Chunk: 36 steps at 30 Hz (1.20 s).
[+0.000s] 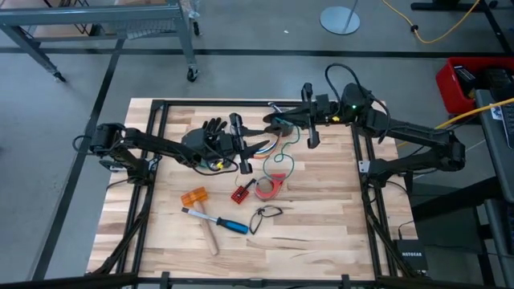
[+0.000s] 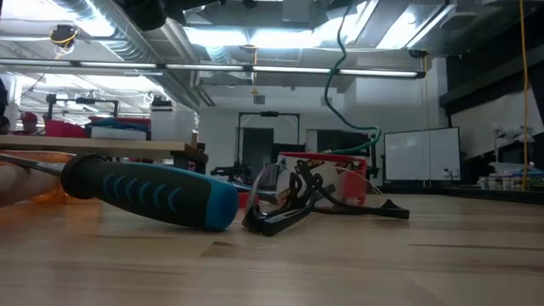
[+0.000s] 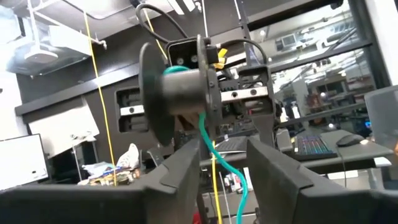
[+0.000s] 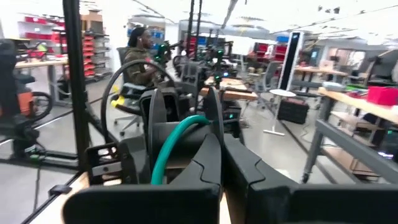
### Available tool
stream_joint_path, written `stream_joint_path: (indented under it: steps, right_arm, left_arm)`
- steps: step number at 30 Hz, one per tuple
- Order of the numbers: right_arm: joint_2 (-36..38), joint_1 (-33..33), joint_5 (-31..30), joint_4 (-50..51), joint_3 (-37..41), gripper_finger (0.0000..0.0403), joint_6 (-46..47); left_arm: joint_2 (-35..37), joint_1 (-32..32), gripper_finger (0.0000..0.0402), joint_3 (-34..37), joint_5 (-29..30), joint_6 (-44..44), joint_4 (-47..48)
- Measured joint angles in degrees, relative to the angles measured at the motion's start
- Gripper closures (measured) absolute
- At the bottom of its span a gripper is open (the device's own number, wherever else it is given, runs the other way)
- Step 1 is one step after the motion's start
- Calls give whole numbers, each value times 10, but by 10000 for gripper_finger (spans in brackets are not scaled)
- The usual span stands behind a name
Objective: Coil cords
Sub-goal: Coil the wire onto the spool
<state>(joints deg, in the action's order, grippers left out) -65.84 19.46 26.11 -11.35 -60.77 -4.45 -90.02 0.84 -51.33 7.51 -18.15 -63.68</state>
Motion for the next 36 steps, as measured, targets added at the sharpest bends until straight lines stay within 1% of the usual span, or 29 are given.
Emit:
stream_joint_path:
  steps: [4, 11, 14, 19, 20, 22, 25, 29, 33, 36]
  right_arm:
    - [-13, -6, 4, 0, 0, 401, 2]
    - [-45, -31, -1, -27, -1, 401, -2]
    - [-46, -31, -12, -25, -1, 401, -3]
    - [-40, -30, -15, -22, -1, 401, -4]
    - [-40, -30, -15, -22, -1, 401, -3]
    - [-40, -30, -15, -21, -1, 399, -5]
    - [-40, -30, -15, -21, -1, 387, -5]
    - [-27, -29, -16, -15, 0, 360, -3]
    - [5, -28, -26, 4, 0, 333, -5]
    - [35, -15, -36, 43, 0, 318, -16]
  left_arm:
    - [0, 0, 264, 0, -1, -3, 0]
    - [0, 0, 266, 0, -1, -3, 0]
    - [0, 1, 293, 0, -1, -3, 3]
    - [0, 0, 383, 0, -2, -3, 1]
    - [0, 0, 391, 0, -1, -3, 1]
    - [0, 0, 392, 0, -2, -3, 2]
    - [0, 0, 398, 0, -2, 6, 8]
    - [6, 0, 400, 0, 1, 25, 49]
    - [10, 0, 400, 0, 4, 41, 89]
    - [23, 1, 401, 0, 4, 49, 123]
